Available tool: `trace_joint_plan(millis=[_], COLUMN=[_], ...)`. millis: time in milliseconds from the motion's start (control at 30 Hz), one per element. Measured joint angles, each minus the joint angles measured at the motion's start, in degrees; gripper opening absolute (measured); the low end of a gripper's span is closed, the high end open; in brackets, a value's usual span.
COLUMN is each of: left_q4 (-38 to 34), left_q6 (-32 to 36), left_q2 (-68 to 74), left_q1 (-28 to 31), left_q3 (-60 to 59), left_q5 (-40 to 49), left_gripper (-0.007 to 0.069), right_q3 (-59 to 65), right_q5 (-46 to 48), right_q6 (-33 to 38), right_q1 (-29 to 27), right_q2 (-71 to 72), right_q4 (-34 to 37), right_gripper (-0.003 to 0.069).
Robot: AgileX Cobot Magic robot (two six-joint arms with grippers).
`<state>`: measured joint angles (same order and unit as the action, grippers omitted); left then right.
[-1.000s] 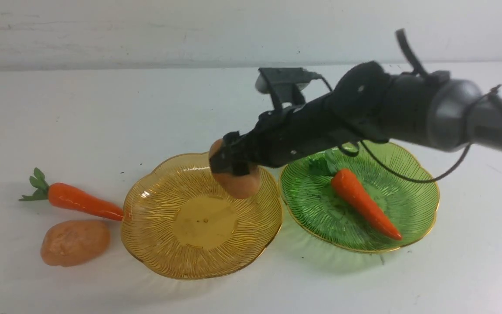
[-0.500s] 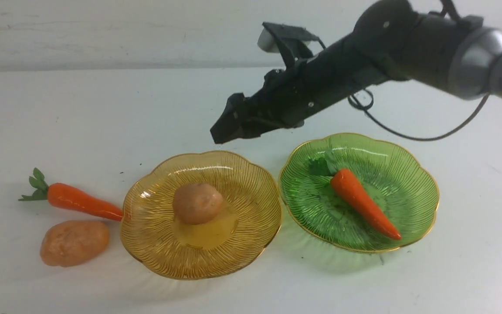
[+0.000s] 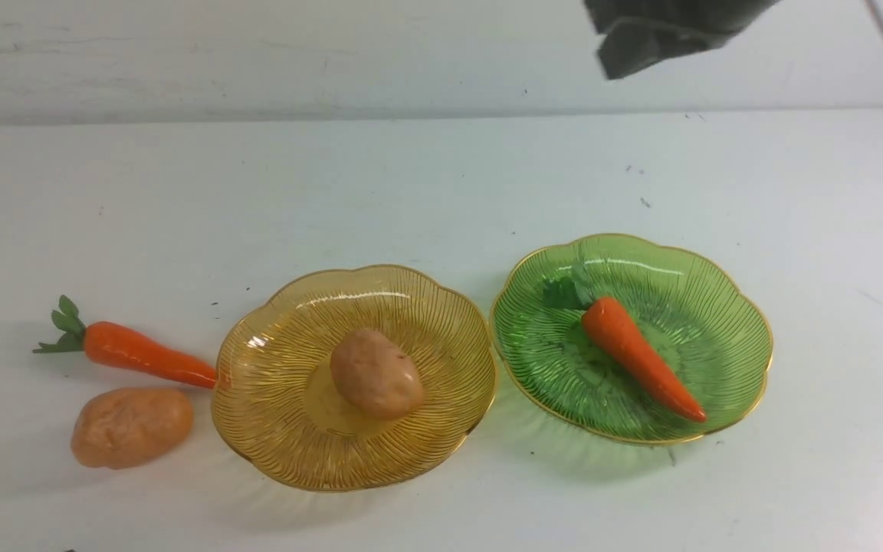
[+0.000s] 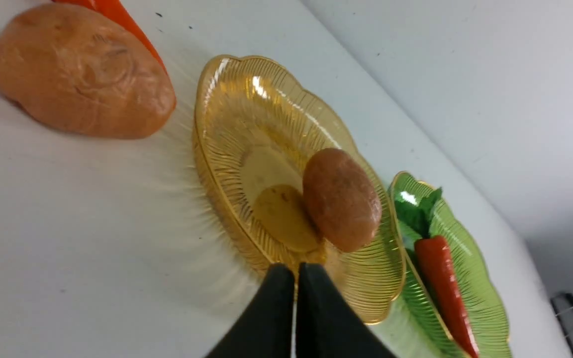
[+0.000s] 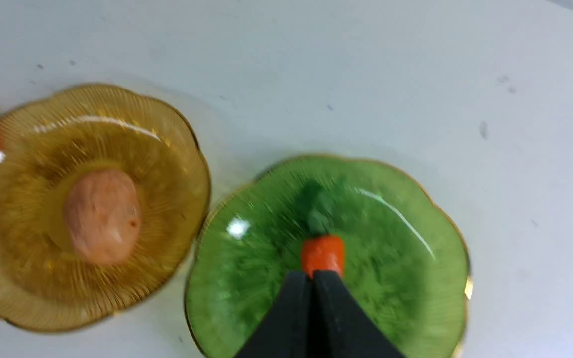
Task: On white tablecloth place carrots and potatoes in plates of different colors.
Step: 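Put the potatoes from the left side into the left plate with the left gripper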
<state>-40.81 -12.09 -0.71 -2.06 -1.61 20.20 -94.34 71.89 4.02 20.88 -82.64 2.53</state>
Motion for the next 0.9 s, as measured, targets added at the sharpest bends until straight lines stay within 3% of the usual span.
trace_joint_plan(millis=[100, 300, 467, 567, 767, 900], left_q4=[-4.26, -11.40, -9.26, -1.93, 26.24, 41.22], left_q6=[0.00, 0.00, 3.86, 5.40, 7.75, 8.74], left_q2=[0.00, 0.00, 5.80, 17.10, 47.67, 63.11], left_q1=[0.00, 0.00, -0.40, -0.40, -0.58, -0.58], left_q3=[0.00, 0.00, 7.97, 16.75, 40.36, 49.32], left_q5=[-3.83, -16.61, -4.22, 6.98, 42.26, 48.95], left_gripper=[-0.0003, -0.0003, -0.0003, -0.0003, -0.0003, -0.0003], right_q3=[12.98, 37.64, 43.35, 43.35, 43.46, 43.46], right_q5=[-0.95, -13.89, -16.57, -16.81, -16.59, -16.14], right_q6=[-2.25, -2.67, -2.67, -2.43, -0.20, -0.07], right_q1=[0.00, 0.00, 0.00, 0.00, 0.00, 0.00], right_q2=[10.96, 30.46, 36.53, 36.72, 36.66, 36.66], right_q4=[-1.89, -2.53, -2.53, -2.53, -3.50, -3.97], right_gripper=[-0.0015, -0.0015, -0.0015, -0.0015, -0.0015, -0.0015])
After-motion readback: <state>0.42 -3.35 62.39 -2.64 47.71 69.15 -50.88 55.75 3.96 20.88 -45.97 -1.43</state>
